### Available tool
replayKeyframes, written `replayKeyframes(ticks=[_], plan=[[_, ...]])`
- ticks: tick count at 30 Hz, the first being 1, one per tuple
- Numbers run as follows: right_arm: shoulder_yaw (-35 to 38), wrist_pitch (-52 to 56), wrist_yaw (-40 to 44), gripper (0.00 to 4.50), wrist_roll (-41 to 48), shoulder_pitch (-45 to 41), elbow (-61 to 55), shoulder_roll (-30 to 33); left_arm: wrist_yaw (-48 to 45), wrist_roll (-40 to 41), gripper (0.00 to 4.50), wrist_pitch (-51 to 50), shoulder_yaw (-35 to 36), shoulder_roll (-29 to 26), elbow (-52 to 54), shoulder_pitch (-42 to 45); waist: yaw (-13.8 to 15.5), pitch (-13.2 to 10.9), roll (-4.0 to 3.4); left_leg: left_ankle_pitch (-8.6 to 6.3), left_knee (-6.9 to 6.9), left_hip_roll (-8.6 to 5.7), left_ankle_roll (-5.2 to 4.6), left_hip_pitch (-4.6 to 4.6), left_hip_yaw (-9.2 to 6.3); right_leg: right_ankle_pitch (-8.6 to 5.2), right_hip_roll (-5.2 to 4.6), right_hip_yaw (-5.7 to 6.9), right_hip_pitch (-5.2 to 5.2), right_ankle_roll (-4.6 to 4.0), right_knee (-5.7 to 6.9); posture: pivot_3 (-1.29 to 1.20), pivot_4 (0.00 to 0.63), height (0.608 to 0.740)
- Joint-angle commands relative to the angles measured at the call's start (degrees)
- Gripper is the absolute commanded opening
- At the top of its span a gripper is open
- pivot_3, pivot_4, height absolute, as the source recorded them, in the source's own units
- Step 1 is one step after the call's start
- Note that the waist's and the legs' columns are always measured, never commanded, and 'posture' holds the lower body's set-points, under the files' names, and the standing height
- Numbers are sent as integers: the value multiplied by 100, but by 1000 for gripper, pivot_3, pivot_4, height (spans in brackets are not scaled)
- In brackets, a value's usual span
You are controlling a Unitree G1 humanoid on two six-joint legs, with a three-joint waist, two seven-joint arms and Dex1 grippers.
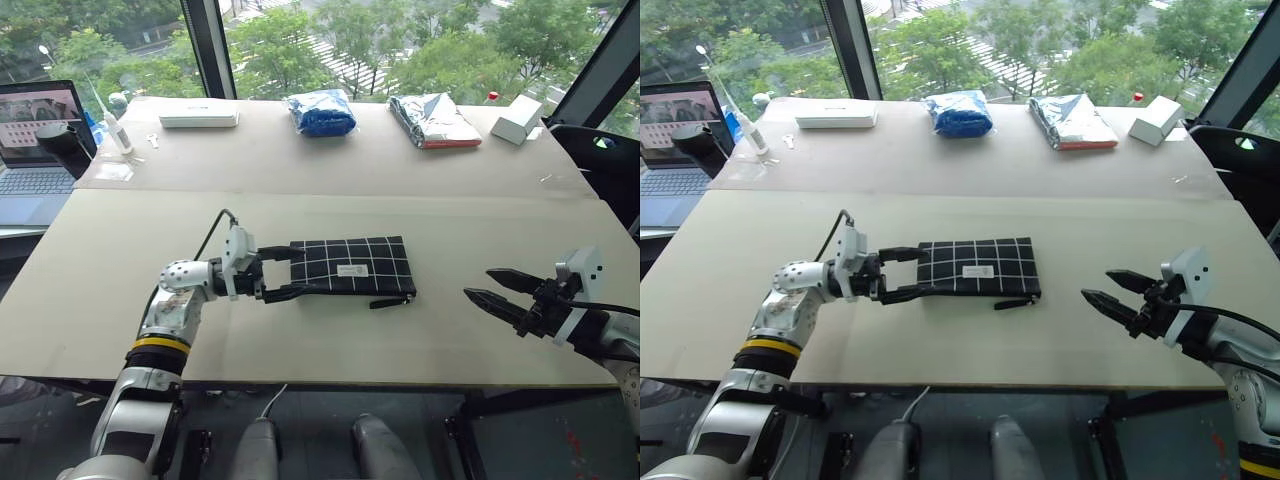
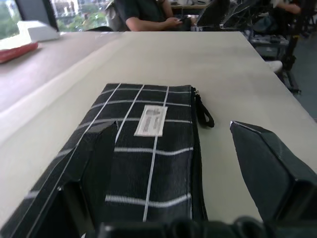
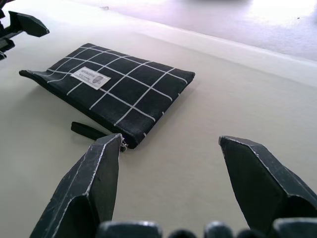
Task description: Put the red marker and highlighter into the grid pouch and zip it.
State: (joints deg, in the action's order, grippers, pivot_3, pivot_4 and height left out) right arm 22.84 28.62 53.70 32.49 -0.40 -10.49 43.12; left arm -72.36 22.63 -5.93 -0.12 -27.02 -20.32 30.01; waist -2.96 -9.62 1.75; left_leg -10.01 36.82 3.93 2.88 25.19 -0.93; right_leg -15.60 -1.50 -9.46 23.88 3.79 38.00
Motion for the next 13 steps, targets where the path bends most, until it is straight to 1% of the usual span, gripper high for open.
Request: replayKeyframes(ticks=[1, 2, 4, 7, 9, 13], plan=[[-64, -254, 115, 3518, -74, -293, 308, 88, 1011, 225, 3973, -1174, 532, -336, 1003, -581, 7, 1, -1, 0, 3, 0, 0, 0, 1, -2, 0, -1, 0, 3, -2, 0, 150, 740], [-133, -294, 141, 3518, -117, -382, 464, 80, 1220, 231, 3973, -1412, 698, -477, 1126, -780, 10, 1, -1, 0, 3, 0, 0, -2, 3, -2, -2, -1, -4, 3, -2, 0, 150, 740], [-280, -370, 198, 3518, -197, -594, 791, 49, 1773, 278, 3973, -1653, 1145, -581, 1303, -1090, 7, 1, -1, 0, 3, 2, 0, -4, 1, -2, 0, 1, -3, 3, -2, 0, 150, 740], [-451, -487, 228, 3518, -288, -910, 1245, -36, 2280, 447, 3973, -1828, 1603, -572, 1578, -1400, 15, 0, 0, 0, 1, 1, 0, -4, 1, -2, -1, 2, 1, 1, 0, 0, 150, 740], [-556, -576, 250, 3518, -350, -1127, 1533, -96, 2502, 473, 3973, -1795, 1768, -501, 1745, -1555, 49, 0, 0, 0, 2, 1, 0, -4, 2, -2, -2, 2, 0, 0, -2, 0, 150, 740], [-754, -694, 273, 3518, -478, -1507, 1987, -233, 2733, 430, 3973, -1750, 1784, -438, 1943, -1781, 75, 0, -1, 1, 2, 0, 2, -4, 4, 2, -3, 4, -4, -6, -3, 0, 150, 740]])
